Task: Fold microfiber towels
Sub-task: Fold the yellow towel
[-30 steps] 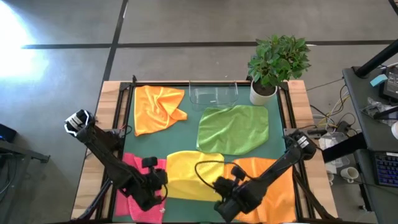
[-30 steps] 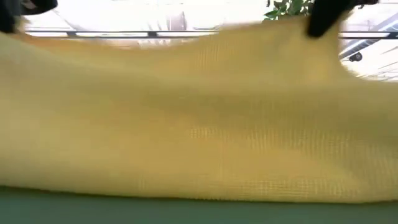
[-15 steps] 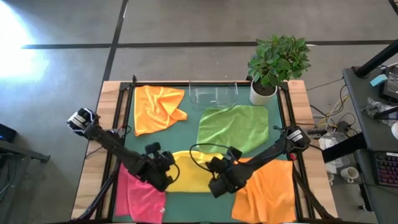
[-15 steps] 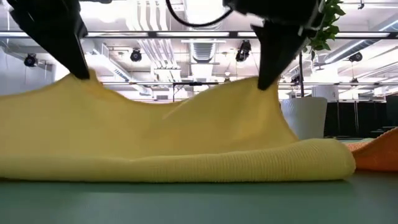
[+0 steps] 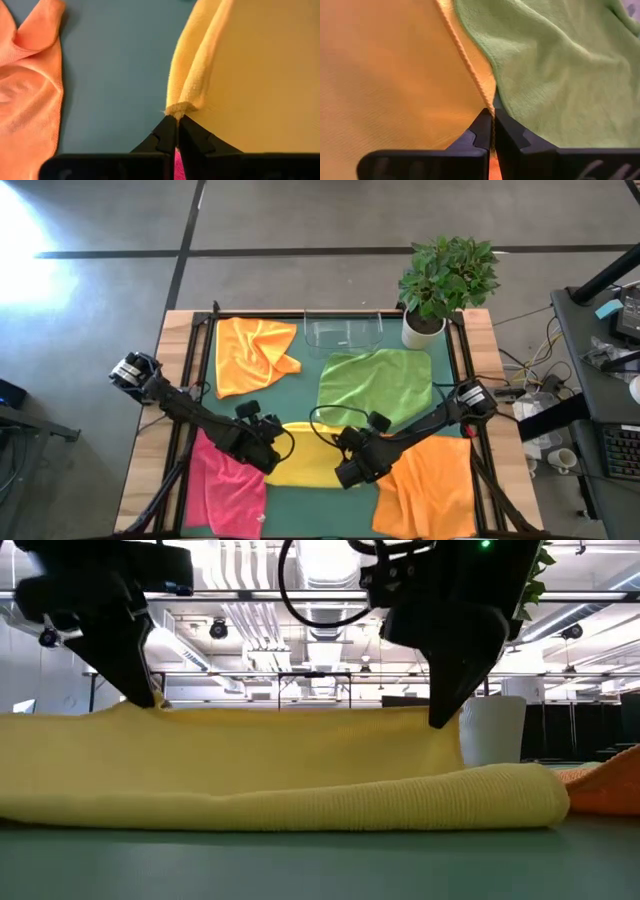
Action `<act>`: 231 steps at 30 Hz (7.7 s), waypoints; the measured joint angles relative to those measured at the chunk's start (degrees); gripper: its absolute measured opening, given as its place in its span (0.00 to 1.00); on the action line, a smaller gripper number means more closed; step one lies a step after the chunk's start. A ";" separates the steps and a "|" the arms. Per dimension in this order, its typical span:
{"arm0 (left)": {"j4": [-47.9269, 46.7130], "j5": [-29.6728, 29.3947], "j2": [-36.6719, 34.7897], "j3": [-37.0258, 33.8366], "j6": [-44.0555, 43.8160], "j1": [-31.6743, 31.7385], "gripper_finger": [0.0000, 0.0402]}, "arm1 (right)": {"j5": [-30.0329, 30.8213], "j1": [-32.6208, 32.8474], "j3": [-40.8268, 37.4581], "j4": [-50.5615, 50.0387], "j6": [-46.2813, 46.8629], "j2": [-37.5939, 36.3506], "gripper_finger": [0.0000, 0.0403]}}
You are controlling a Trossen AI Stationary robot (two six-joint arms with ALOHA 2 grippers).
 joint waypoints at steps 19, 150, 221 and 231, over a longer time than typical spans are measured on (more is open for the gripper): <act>0.33 -1.01 0.00 -0.59 4.81 0.38 0.00 | -1.36 -2.13 -0.20 2.37 -1.53 0.00 0.02; 40.05 14.65 19.41 1.68 25.74 6.43 0.36 | -4.31 -1.71 -0.88 -3.55 -9.46 -21.53 0.22; 23.49 18.45 15.28 2.07 14.49 -11.02 0.20 | -30.15 -5.68 -33.84 71.70 -61.99 -19.09 0.22; 23.86 18.44 15.41 2.77 11.39 -10.10 0.02 | -30.28 -6.02 -24.19 63.47 -63.93 -10.55 0.27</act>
